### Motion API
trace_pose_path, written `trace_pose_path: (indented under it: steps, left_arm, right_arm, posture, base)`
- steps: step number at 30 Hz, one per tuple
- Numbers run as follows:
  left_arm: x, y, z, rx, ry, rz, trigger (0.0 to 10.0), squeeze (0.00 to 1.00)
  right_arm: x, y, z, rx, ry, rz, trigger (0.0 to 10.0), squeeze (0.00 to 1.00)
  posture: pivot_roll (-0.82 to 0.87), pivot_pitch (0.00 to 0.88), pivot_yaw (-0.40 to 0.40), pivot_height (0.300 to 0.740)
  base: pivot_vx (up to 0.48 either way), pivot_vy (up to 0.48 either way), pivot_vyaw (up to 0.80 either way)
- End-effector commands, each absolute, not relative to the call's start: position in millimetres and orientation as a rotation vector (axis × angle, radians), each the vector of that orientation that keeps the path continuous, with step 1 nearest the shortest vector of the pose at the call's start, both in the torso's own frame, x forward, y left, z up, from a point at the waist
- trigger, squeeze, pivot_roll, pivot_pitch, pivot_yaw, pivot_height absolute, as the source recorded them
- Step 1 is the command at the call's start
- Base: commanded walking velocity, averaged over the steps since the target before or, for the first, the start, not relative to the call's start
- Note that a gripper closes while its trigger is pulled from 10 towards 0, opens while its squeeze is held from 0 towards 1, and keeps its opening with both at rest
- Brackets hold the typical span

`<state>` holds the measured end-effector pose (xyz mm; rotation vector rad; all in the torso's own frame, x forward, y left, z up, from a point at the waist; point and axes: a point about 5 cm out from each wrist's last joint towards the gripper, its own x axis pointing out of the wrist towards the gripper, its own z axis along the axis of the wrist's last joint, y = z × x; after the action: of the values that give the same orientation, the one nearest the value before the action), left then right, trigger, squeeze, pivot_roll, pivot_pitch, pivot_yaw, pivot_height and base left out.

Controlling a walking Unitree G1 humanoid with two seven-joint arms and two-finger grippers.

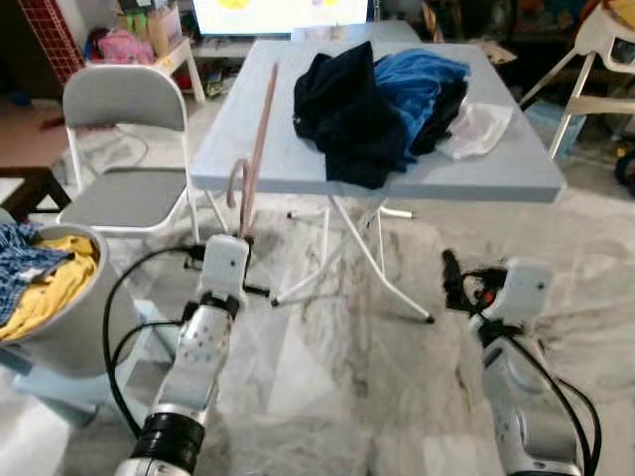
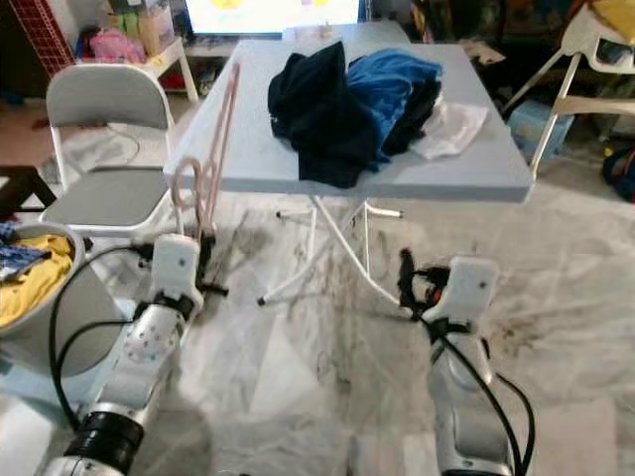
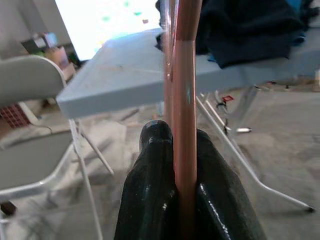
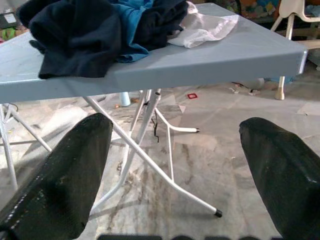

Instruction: Hang hanger

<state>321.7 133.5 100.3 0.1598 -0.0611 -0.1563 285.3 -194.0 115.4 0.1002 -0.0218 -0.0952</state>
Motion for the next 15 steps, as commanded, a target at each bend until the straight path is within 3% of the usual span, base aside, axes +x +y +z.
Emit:
trace_pose_path:
  steps: [1,9,15]
  left_arm:
    - [322.5,137.3,98.7,0.154,-0.046,-0.152,10.0,0.00]
    - [321.6,135.3,93.9,0.133,-0.024,-0.177,10.0,0.00]
    - [322.4,133.3,92.6,0.129,-0.017,-0.193,10.0,0.00]
  right_arm:
    - [285.4,-194.0,112.1,0.125,0.001,-0.100,10.0,0.00]
    - [284.8,-194.1,112.7,0.119,-0.001,-0.094,10.0,0.00]
    - [283.1,-196.4,112.8,0.116,-0.002,-0.108,10.0,0.00]
  posture:
    - [0.01,0.143,0.016,0.740]
    - [0.00,0.145,0.015,0.740]
    - [-0.01,0.145,0.016,0.740]
  base:
    - [0.000,0.000,-0.80]
    - [0.000,0.000,-0.80]
    - [0.000,0.316,-0.80]
